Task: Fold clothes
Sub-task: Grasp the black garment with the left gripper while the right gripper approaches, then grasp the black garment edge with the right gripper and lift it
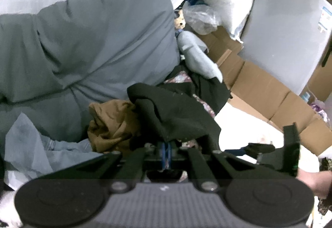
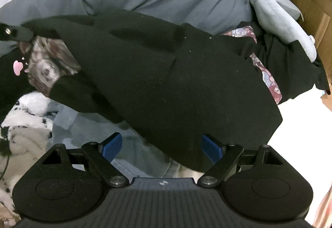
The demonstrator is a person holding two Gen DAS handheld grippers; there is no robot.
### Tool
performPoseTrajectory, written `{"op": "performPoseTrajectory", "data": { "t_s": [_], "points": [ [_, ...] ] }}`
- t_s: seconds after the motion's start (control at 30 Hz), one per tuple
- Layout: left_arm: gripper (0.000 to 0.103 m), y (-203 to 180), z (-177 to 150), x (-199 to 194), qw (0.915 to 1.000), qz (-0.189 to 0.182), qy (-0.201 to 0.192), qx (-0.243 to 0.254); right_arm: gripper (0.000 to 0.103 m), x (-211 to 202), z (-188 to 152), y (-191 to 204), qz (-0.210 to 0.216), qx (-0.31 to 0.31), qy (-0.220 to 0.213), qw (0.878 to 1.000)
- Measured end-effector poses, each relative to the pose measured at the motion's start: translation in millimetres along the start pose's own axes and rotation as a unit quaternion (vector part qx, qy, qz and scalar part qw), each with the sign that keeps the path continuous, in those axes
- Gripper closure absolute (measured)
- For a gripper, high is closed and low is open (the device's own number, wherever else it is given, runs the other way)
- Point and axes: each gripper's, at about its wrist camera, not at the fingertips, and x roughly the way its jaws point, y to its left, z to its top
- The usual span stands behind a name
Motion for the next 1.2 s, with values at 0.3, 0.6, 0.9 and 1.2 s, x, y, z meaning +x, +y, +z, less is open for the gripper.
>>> {"op": "performPoseTrajectory", "data": {
  "t_s": [0.3,0.6,0.9,1.2],
  "points": [
    [0.101,-9,5,-14,0.9998,-0.006,-0.016,0.014,0.102,15,1,-15,-0.036,-0.013,0.013,0.999],
    [0.101,-19,9,-12,0.9977,-0.005,-0.025,0.064,0.103,-41,10,-36,-0.033,-0.038,0.038,0.998],
    [0.101,-41,23,-5,0.9954,-0.038,-0.046,0.075,0.103,-111,-15,-32,-0.021,-0.022,0.050,0.998],
    [0.101,-92,29,2,0.9874,-0.092,-0.049,0.119,0.103,-171,-62,-28,-0.013,0.022,0.060,0.998]
  ]
}}
